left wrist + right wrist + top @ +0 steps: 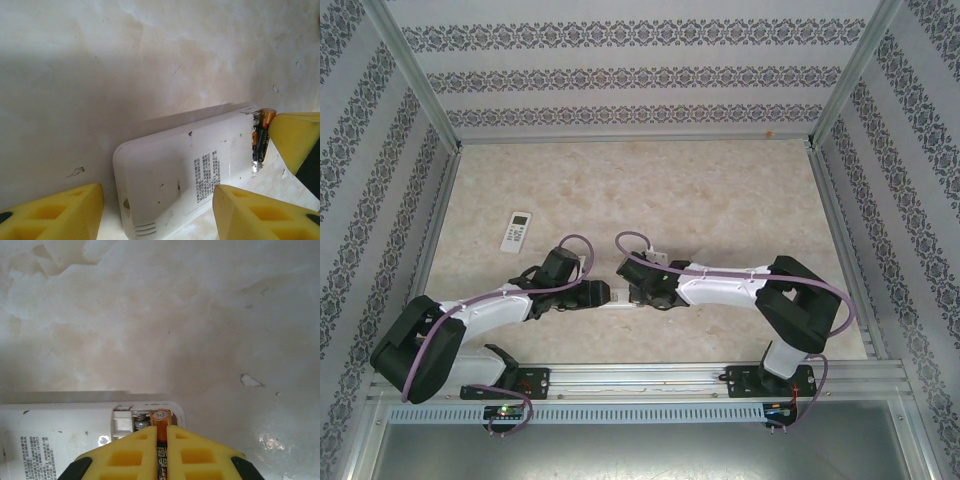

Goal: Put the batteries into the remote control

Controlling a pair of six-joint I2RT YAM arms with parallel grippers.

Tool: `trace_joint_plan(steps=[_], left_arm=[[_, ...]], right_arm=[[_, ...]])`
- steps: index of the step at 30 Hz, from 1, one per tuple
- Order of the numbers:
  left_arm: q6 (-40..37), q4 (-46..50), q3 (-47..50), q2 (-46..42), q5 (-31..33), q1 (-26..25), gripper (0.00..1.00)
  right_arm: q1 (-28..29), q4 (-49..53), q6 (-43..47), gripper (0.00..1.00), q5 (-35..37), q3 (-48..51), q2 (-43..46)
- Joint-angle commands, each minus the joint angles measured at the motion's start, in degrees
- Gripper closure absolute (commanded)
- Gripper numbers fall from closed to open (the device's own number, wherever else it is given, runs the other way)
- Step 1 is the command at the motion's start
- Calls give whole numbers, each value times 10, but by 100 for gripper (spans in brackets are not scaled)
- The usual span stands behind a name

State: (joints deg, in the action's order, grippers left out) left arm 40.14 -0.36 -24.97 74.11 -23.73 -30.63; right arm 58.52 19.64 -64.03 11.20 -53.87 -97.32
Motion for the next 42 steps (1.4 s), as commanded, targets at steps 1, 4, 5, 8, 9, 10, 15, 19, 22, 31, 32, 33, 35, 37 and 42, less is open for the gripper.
trace_joint_plan(steps=[1, 4, 5, 8, 9, 10, 15, 19, 22, 31, 32, 33, 35, 37, 42], left_arm=[[18, -31, 15, -1, -14, 0, 41], [30, -47, 25, -2, -18, -2, 42], [33, -51, 27, -2, -19, -5, 42], [36, -53, 29, -4, -16, -11, 42], [37, -52, 29, -5, -14, -13, 43], [37, -51, 30, -6, -12, -14, 43], [43, -51, 34, -18, -8, -18, 43], [39, -43, 34, -25, -4, -18, 43], [35, -35, 33, -36, 0, -18, 41], [24, -2, 28, -78, 28, -18, 38], [24, 1, 28, -78, 29, -18, 38], [24, 2, 28, -80, 29, -19, 38], [24, 2, 28, -80, 31, -18, 37], [22, 5, 27, -81, 32, -19, 37], [18, 15, 25, -86, 35, -18, 36]], right_arm=[[30, 27, -32, 89, -79, 27, -60], [44, 28, -33, 88, -92, 28, -58], [47, 31, -33, 88, -93, 27, -57], [54, 40, -34, 89, -102, 24, -53], [54, 38, -35, 89, -106, 25, -51], [55, 39, -39, 89, -110, 27, -48], [55, 36, -39, 89, -98, 46, -41], [56, 28, -27, 90, -90, 42, -66], [56, 36, 9, 85, -74, 18, -47], [34, 90, 64, 75, -18, -28, 45], [34, 87, 65, 75, -21, -30, 44], [34, 83, 63, 75, -25, -32, 41], [36, 78, 59, 75, -31, -35, 29], [37, 67, 54, 77, -32, -36, 15], [37, 66, 46, 79, -33, -42, -27]])
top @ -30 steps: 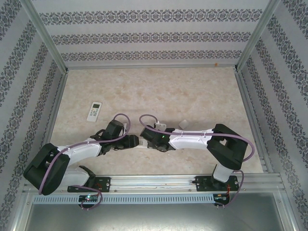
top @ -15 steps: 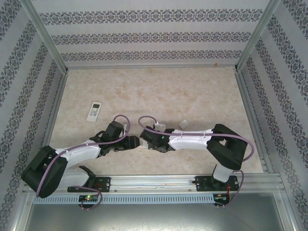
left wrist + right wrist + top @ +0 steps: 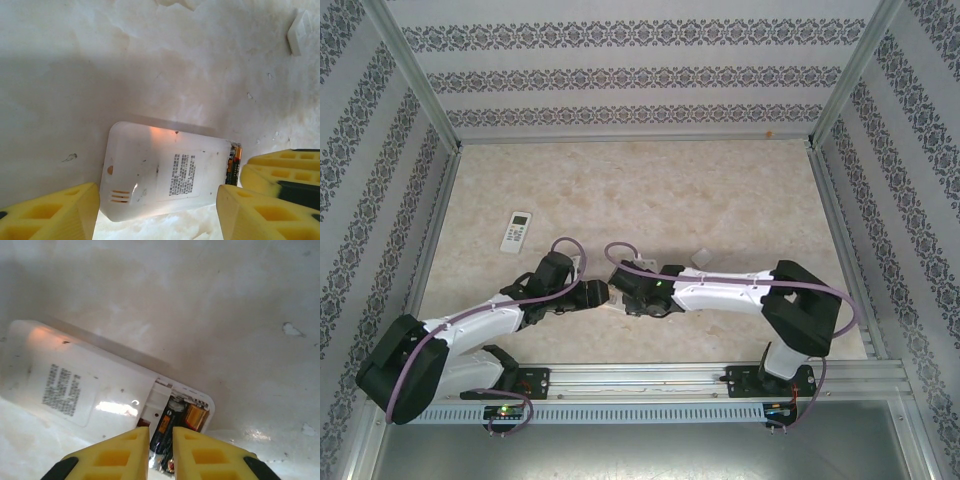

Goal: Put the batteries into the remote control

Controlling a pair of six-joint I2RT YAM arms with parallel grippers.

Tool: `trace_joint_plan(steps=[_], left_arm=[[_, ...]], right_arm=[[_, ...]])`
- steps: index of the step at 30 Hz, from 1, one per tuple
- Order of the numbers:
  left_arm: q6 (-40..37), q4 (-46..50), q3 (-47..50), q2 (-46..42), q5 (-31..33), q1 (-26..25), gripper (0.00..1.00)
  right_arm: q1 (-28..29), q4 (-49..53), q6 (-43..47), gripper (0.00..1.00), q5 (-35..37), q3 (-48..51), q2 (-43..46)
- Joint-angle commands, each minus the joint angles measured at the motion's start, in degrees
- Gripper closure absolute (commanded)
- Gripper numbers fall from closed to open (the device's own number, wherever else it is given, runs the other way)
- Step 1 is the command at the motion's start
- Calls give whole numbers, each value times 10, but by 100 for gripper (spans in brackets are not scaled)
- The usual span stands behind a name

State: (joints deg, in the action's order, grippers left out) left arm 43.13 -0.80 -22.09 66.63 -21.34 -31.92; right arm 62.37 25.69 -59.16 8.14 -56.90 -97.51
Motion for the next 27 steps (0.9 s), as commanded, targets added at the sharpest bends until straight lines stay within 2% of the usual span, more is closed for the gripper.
trace_joint_plan(steps=[1, 8, 13, 15, 18, 23, 27], left_arm=[[-13, 22, -4, -14, 13, -5, 35], [-15, 46, -7, -49, 26, -5, 30], [-32, 86, -19, -106, 41, -6, 20], [-42, 96, -20, -136, 43, -6, 14], [-54, 104, -13, -187, 52, -5, 7], [-53, 112, 1, -250, 80, -5, 2], [-67, 108, 7, -265, 70, -5, 1]], right_arm=[[-1, 6, -2, 79, -4, -12, -30], [-3, 29, 26, 77, 9, -38, 7], [-27, 73, 61, 68, 99, -27, 97], [-62, 75, 87, 60, 118, -2, 134], [-138, 71, 133, 50, 104, 37, 182], [-287, 104, 151, 50, 51, 26, 169], [-326, 112, 148, 50, 20, -19, 105]])
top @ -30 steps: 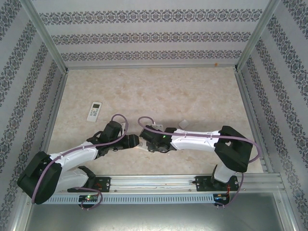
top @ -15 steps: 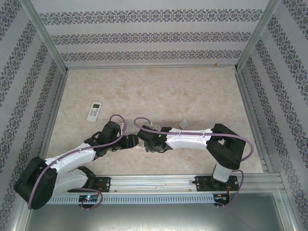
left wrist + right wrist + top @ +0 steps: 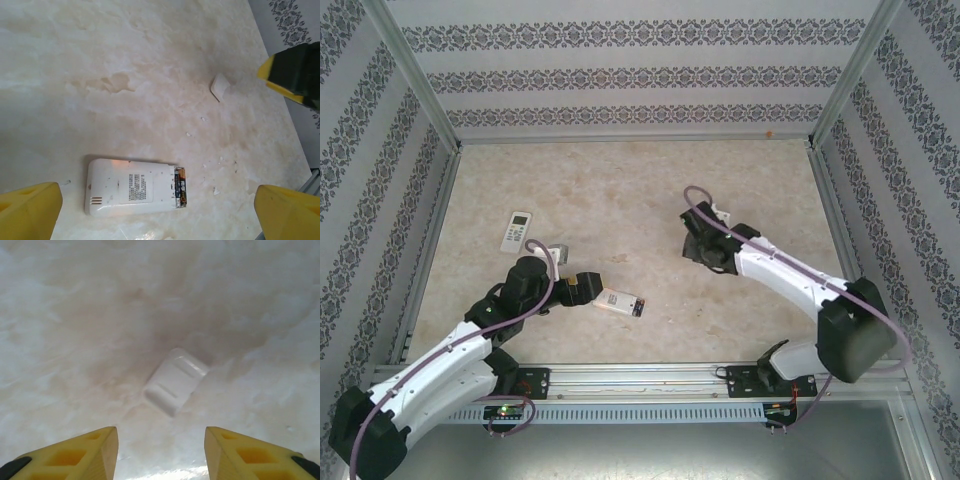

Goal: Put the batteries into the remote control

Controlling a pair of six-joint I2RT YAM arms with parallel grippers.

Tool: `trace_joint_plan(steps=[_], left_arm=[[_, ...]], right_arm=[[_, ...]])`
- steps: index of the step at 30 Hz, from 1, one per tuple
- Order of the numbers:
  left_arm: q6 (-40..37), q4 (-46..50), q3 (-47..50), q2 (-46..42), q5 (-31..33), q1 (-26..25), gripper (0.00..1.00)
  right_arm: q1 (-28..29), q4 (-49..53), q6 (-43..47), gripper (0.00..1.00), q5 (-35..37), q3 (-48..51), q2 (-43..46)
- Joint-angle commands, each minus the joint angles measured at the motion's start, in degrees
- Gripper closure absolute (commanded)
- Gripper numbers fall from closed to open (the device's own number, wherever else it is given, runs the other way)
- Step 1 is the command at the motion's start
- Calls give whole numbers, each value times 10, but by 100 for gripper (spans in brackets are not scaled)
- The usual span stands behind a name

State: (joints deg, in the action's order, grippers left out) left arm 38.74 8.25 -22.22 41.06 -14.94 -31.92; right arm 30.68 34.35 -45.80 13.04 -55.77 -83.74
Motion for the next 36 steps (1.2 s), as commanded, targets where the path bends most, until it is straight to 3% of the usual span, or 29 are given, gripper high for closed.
trace_joint_plan(steps=[1, 9, 16, 22, 24, 29, 32, 36], left_arm=[[-27, 14, 9, -10, 2, -5, 0], [-40, 17, 11, -13, -10, -5, 0], [-51, 14, 14, -18, -14, -5, 0], [-52, 4, 18, -21, -21, -5, 0], [-62, -17, 23, -28, -35, -5, 0], [-156, -185, 58, -39, -100, -6, 1], [-259, -309, 63, -9, -151, -13, 3], [-424, -383, 22, 78, -222, -41, 3]], right_arm=[[-13, 30, 12, 50, -31, -44, -52], [-32, 5, -13, 55, -51, -94, -175], [-42, -1, 26, 68, -47, -124, -235], [-44, -9, 36, 93, -60, -119, -239], [-42, -12, 48, 100, -81, -114, -212], [-29, -27, 75, 100, -164, -74, -79], [-26, -78, 82, 100, -288, -21, 26], [-24, -135, 74, 100, -441, 30, 130]])
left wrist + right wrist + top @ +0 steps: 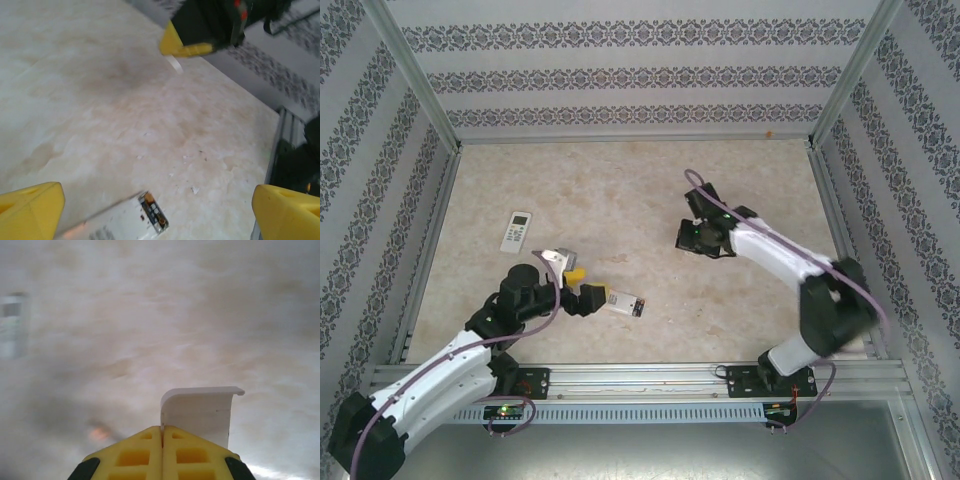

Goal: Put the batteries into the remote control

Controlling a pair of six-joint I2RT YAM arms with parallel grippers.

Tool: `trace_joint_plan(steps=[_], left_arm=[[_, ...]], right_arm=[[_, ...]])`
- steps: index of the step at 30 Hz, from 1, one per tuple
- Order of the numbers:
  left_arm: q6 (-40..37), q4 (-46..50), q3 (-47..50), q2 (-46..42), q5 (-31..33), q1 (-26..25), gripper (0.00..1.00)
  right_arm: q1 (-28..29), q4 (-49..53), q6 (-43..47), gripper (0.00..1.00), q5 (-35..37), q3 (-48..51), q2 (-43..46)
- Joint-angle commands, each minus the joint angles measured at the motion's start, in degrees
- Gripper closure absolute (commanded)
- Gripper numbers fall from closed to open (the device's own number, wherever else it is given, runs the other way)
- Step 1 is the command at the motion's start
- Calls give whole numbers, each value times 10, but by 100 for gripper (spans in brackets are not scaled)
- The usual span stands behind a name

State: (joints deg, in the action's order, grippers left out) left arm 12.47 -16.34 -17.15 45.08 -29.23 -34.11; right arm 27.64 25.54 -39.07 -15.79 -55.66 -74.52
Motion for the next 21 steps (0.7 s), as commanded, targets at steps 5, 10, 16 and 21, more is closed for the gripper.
trace_joint_plan(steps=[5, 10, 16, 21], left_arm=[[-277, -215, -81, 140, -111, -41, 3], [-293, -287, -131, 235, -154, -45, 4], [-285, -343, -163, 309, -183, -52, 11], [-247, -408, -171, 345, -181, -53, 26]], right_arm=[[17, -42, 2, 100, -257, 28, 95], [44, -49, -12, 100, -268, 21, 113], [57, -85, -38, 100, -274, 21, 109], [67, -87, -41, 100, -271, 20, 106]])
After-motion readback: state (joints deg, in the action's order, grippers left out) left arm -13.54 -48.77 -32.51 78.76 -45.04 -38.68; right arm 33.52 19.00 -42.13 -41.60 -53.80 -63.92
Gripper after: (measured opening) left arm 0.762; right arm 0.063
